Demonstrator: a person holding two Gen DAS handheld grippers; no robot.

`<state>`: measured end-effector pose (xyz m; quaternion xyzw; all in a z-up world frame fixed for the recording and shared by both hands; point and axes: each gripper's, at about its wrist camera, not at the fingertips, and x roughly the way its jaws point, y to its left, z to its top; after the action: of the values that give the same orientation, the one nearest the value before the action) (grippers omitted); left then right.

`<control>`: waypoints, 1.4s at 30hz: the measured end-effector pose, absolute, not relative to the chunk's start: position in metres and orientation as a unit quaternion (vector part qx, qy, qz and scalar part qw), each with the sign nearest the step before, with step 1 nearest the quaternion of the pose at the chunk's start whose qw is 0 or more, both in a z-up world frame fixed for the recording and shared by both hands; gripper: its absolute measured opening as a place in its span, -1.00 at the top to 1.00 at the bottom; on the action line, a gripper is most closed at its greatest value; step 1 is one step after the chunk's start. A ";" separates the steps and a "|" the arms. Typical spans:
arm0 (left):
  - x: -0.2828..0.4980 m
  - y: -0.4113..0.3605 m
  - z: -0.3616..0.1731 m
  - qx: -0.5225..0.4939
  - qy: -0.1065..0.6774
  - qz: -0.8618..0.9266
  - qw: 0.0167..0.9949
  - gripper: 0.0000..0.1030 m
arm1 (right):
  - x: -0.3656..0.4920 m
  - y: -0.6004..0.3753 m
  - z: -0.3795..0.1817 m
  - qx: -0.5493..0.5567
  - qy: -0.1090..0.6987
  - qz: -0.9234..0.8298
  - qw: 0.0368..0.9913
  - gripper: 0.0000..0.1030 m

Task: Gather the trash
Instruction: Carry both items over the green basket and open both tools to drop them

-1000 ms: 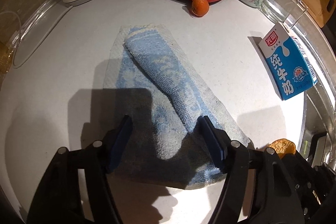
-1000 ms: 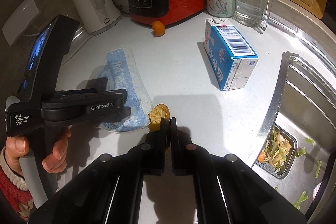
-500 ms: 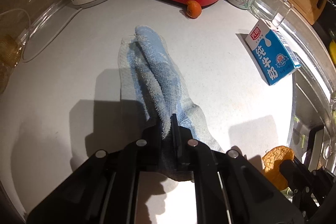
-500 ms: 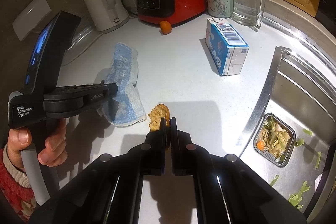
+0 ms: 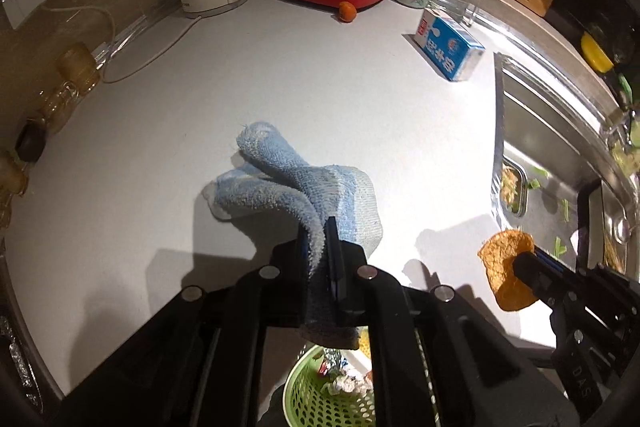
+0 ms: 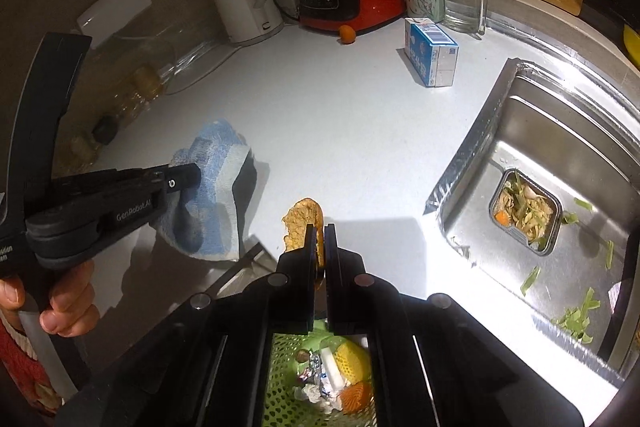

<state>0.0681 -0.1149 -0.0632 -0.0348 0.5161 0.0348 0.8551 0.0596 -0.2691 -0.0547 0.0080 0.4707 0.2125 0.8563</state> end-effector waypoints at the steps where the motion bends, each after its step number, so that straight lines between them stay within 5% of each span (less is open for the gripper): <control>1: 0.055 -0.118 -0.062 -0.032 0.517 0.030 0.855 0.85 | 0.049 -0.270 -0.054 0.009 0.471 0.216 0.855 0.91; 19: -0.133 -0.171 -0.098 -0.028 0.576 -0.010 0.817 0.85 | -0.103 -0.303 -0.083 0.001 0.506 0.242 0.828 0.90; 42: -0.144 -0.199 -0.113 -0.028 0.589 -0.015 0.808 0.84 | -0.123 -0.322 -0.087 -0.004 0.509 0.243 0.826 0.90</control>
<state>-0.1444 -0.1992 -0.1133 -0.0284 0.5886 -0.0150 0.8078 -0.1226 -0.3222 -0.0865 -0.0043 0.5092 0.2433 0.8255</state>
